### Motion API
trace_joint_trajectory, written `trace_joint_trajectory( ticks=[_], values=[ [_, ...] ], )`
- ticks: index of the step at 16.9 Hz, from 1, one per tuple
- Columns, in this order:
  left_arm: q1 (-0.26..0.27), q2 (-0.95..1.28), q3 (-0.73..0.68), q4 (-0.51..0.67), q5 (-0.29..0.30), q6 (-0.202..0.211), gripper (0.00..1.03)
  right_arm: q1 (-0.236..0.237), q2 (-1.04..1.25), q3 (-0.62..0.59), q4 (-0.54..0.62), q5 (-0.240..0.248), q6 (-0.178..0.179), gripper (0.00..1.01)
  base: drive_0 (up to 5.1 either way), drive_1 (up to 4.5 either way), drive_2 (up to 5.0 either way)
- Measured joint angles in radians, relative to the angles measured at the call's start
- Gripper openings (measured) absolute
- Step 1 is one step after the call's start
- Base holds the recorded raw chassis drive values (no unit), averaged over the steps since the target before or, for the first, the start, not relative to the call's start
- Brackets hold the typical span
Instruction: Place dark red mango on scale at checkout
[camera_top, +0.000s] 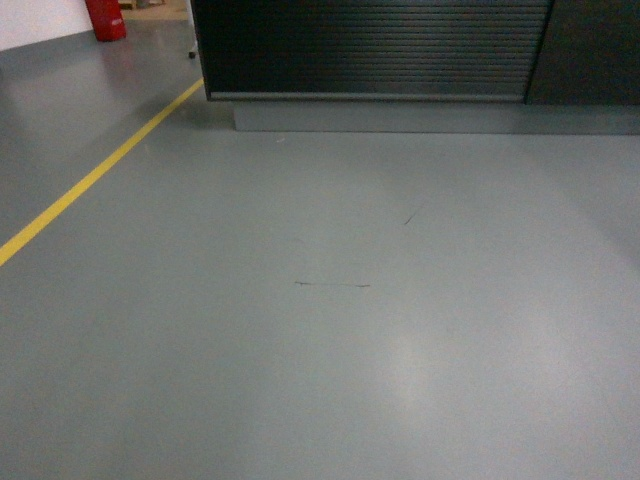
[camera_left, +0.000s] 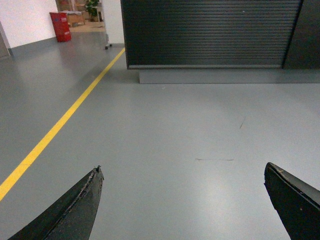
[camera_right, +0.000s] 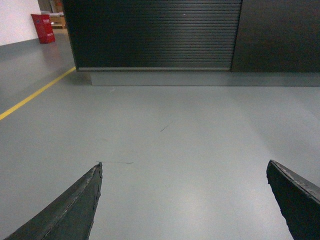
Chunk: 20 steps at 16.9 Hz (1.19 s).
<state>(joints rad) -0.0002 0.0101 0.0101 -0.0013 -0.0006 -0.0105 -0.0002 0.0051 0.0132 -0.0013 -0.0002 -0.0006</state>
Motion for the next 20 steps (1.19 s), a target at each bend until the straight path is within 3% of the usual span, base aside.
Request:
trace_joint_trajectory(
  ticks=[20],
  values=[
    [0.0,0.0,0.0,-0.002,0.0,0.0,0.98,0.0,0.0,0.0,-0.003,0.0,0.0,0.98,0.1,4.4,-4.3]
  ],
)
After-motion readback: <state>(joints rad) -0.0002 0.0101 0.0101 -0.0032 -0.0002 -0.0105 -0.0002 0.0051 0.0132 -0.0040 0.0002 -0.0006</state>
